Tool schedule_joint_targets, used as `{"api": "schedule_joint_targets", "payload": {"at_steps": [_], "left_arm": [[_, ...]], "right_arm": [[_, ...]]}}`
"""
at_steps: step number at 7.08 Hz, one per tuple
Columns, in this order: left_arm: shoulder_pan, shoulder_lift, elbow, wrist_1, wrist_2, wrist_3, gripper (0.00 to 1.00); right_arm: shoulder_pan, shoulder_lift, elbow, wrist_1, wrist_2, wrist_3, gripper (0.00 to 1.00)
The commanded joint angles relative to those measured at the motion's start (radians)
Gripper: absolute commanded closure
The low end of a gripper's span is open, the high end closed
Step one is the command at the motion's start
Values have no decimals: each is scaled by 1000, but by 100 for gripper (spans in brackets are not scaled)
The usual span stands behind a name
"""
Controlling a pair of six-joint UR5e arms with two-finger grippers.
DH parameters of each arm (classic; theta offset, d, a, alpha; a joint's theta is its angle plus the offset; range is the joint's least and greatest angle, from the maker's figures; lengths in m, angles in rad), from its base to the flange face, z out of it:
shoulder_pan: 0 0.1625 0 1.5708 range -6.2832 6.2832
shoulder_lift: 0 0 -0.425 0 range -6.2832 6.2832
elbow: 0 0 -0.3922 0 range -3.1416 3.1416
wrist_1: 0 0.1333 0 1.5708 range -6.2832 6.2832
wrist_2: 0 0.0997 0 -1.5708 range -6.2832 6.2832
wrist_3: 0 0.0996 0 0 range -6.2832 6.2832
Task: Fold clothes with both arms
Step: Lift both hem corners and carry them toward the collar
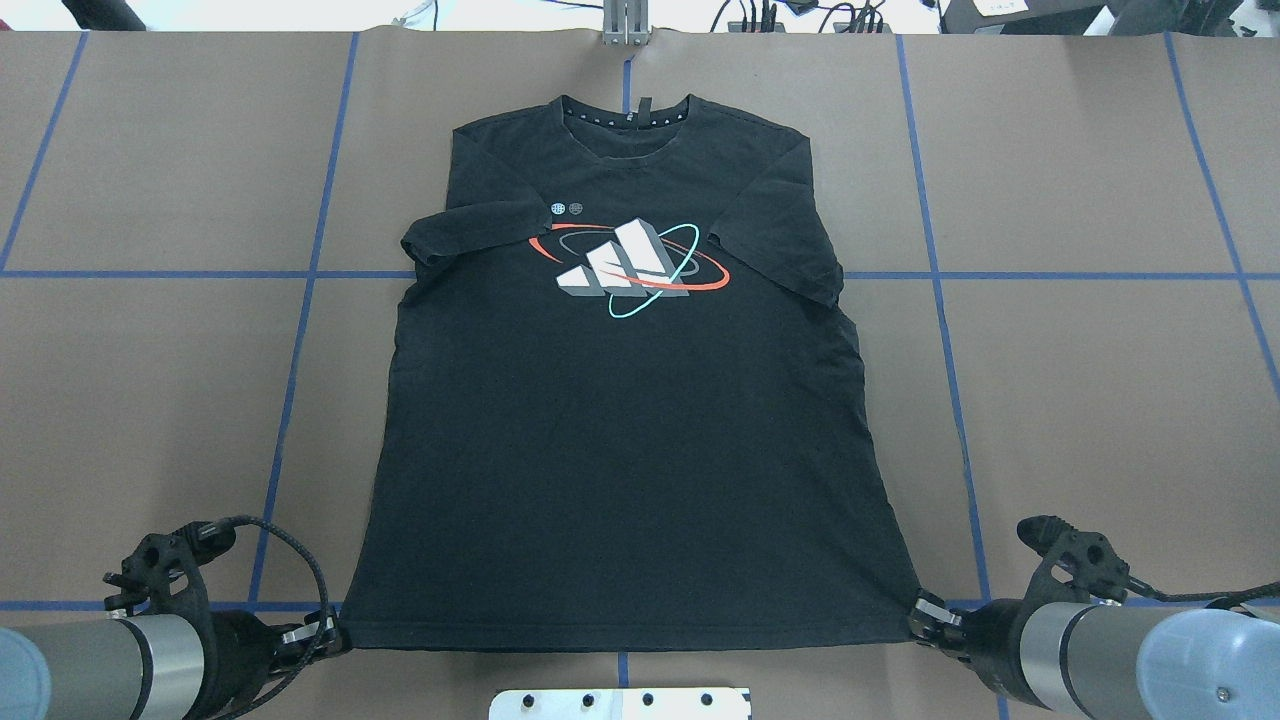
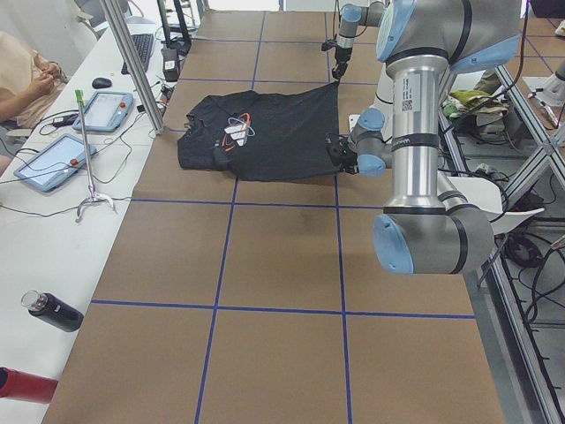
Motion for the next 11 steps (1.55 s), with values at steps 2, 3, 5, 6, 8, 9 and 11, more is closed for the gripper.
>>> {"api": "schedule_joint_targets", "payload": {"at_steps": [2,3,5,6,8,9,11], "left_arm": [[-143,-10,-169,80,-120,-1,100],[-211,-46,-165,90,-136,7,100],[-334,-103,-145,106,-166,144,100],[-429,-149,-95,128,-204,231,100],[-560,-261,66,148,-249,408,100],[-644,-343,158,151,-260,480,100],[-698,-437,298,140,-272,511,100]], "right_arm": [[105,-8,56,0,89,-3,100],[207,26,50,-3,172,-9,100],[520,189,-76,-12,470,-91,100],[637,269,-165,-12,582,-125,100],[771,433,-282,-147,639,-231,100],[806,517,-289,-337,628,-361,100],[888,610,-405,-461,600,-574,100]]}}
